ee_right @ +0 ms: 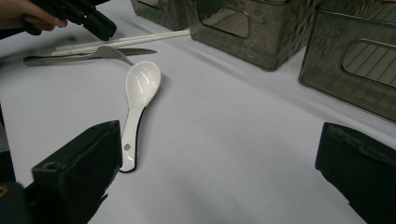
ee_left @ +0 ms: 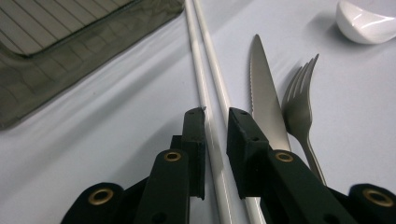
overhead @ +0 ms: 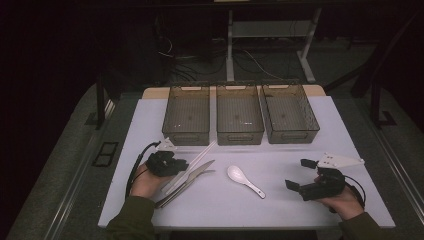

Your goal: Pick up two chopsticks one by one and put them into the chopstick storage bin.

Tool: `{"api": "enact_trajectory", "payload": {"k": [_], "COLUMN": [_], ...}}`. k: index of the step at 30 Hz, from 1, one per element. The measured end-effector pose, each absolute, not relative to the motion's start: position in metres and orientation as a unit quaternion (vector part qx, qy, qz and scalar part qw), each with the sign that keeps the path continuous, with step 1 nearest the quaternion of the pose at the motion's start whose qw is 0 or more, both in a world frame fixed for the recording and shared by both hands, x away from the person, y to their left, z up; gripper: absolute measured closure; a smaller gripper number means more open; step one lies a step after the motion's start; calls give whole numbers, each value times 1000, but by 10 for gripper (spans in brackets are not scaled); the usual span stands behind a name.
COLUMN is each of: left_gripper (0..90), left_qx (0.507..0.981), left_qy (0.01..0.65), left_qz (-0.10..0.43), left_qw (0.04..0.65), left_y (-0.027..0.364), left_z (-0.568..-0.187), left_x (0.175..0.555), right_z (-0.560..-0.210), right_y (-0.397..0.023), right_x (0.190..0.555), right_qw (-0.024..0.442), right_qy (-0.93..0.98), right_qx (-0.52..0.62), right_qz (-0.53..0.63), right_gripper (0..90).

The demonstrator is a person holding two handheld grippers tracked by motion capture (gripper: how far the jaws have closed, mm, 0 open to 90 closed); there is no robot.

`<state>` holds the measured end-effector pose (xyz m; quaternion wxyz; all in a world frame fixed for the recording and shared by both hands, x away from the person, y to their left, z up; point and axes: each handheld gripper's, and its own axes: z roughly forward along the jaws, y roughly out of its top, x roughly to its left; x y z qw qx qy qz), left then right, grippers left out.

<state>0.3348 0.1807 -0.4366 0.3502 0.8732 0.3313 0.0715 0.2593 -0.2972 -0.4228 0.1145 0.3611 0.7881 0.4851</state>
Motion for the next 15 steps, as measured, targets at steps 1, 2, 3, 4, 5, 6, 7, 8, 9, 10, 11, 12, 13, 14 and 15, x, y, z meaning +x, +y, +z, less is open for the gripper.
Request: {"api": "enact_trajectory", "payload": {"k": [1,2,3,4,5,6,7,8,9,10,11,12,13,14,15], "left_gripper": [767,767,769,771,773,774,776,776,780,780,783,784,786,789,794], "left_qx": [874,873,875,875,878,877,877,876,878,878,880,880,881,883,883], "left_qy": [331,334,334,336,331,333,333,335,331,330,327,326,325,323,323], "left_qz": [72,72,73,74,75,75,76,76,80,84,88,91,94,99,102], "left_qw": [348,347,343,341,338,338,339,338,337,337,334,332,331,326,325], "left_y": [181,180,179,179,179,179,179,178,178,178,177,177,176,175,174], "left_z": [-437,-438,-438,-439,-440,-440,-440,-440,-441,-441,-441,-441,-441,-440,-440], "left_x": [335,334,335,335,335,335,335,334,334,333,332,332,331,331,330], "right_z": [-423,-423,-423,-423,-423,-423,-423,-423,-423,-423,-423,-423,-423,-423,-423], "right_y": [-297,-297,-297,-297,-297,-297,-297,-297,-297,-297,-297,-297,-297,-298,-298], "right_x": [259,259,259,259,259,259,259,259,259,259,259,259,259,259,259], "right_qw": [114,114,114,115,115,115,115,115,115,115,116,114,114,114,114], "right_qy": [788,788,789,789,789,789,789,789,789,789,789,788,787,787,787], "right_qx": [361,361,360,360,360,360,360,361,360,360,360,363,364,364,364], "right_qz": [485,485,485,485,485,485,485,485,485,485,485,485,485,485,484], "right_gripper": [8,8,8,8,8,8,8,8,8,8,8,8,8,8,8]}}
